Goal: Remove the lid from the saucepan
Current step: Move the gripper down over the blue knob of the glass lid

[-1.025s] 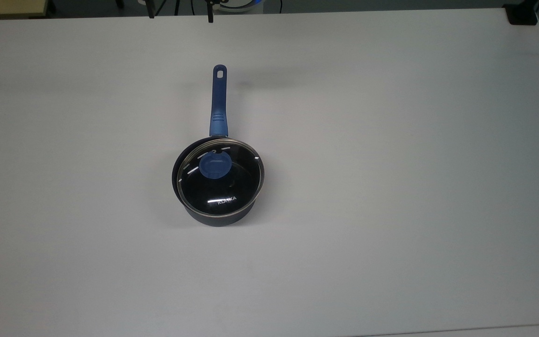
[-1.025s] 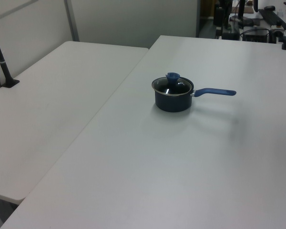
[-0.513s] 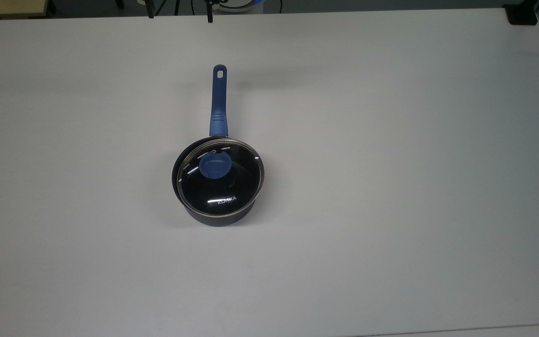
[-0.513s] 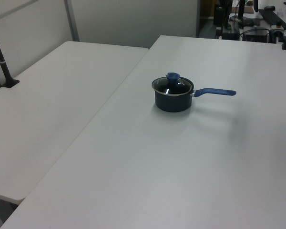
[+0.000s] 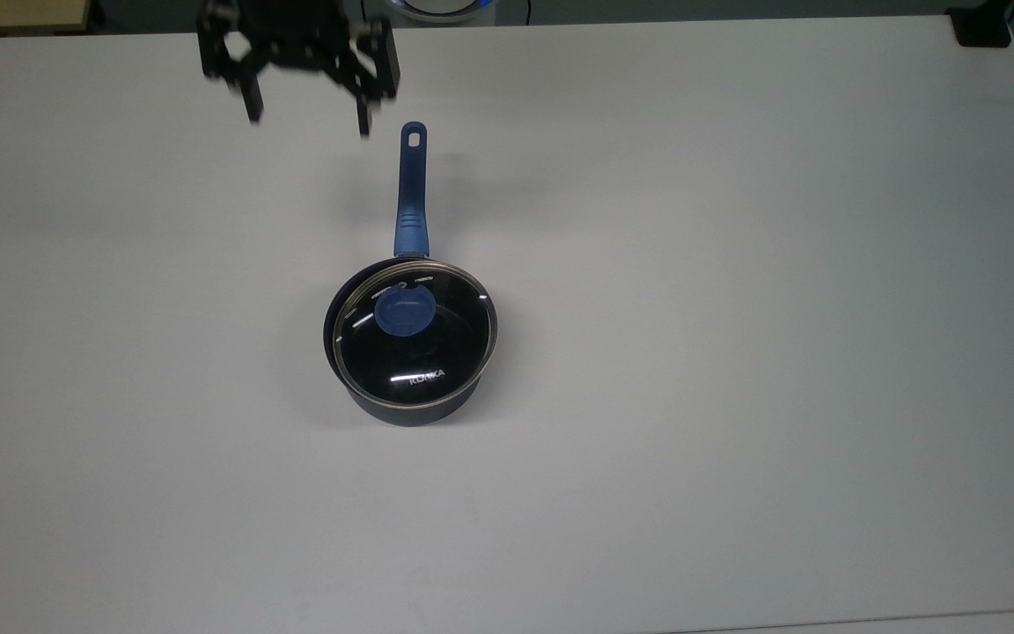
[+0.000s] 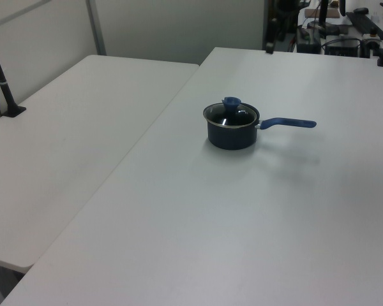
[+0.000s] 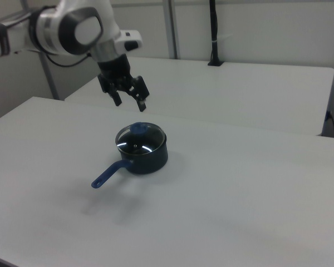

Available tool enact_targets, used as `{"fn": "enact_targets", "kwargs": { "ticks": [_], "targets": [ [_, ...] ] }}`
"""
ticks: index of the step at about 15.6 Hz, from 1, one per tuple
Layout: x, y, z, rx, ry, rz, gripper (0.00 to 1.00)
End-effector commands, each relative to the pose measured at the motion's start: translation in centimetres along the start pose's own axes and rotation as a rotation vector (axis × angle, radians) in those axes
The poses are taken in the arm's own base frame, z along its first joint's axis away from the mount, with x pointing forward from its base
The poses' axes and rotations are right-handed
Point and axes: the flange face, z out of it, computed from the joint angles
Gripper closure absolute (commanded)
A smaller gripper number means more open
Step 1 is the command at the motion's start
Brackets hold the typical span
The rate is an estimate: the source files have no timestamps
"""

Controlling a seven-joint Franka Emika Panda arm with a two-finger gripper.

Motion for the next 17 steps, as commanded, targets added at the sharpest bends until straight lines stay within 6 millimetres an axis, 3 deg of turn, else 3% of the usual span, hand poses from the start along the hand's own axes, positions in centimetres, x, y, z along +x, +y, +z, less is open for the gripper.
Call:
{"fn": "enact_targets", "kwargs": {
  "ticks": [1, 4, 8, 10, 15, 17],
  "targets": [
    [3.0, -2.0, 5.1, 0.076, 0.041, 0.153, 0.00],
    [4.7, -2.8, 8.7, 0.102, 0.079, 0.282, 0.00],
    [5.7, -4.6, 13.2, 0.102, 0.092, 0.299, 0.00],
    [5.6, -6.7, 14.2, 0.105, 0.085, 0.285, 0.00],
    [5.7, -7.1, 15.2, 0.107, 0.072, 0.356, 0.00],
    [5.6, -7.8, 16.7, 0.092, 0.057, 0.337, 0.00]
  ]
}}
